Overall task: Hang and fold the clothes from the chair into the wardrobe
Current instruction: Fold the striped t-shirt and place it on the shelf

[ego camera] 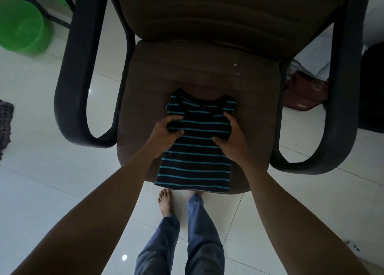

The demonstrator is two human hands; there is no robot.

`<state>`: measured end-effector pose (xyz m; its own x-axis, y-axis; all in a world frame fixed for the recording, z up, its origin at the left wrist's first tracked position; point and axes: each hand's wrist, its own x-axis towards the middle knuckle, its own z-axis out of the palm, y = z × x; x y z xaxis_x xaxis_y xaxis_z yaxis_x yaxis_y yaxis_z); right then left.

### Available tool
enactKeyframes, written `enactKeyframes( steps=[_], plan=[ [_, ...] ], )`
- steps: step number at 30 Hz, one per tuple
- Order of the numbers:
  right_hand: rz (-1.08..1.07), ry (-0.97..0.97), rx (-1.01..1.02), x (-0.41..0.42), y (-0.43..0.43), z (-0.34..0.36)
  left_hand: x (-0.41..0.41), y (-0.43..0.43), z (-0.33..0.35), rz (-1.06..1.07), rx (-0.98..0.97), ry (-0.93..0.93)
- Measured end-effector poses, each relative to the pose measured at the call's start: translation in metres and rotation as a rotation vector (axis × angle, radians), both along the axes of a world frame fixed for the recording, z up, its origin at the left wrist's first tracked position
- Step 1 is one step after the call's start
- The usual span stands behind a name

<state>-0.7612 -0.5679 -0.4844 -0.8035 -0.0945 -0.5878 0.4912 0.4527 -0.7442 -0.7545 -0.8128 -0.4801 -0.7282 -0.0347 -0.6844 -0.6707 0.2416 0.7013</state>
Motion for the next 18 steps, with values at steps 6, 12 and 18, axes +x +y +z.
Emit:
enactKeyframes(
  steps=[6, 12, 18],
  plan=[
    [0.043, -0.091, -0.056, 0.004, -0.001, 0.011, 0.002, 0.000, 0.014, -0.117, 0.035, -0.104],
    [-0.159, -0.169, -0.232, 0.010, 0.007, 0.075, 0.009, -0.004, 0.076, -0.084, 0.084, -0.038],
    [-0.244, -0.103, -0.338, 0.035, 0.010, 0.172, 0.013, -0.003, 0.179, -0.147, 0.106, 0.103]
  ],
)
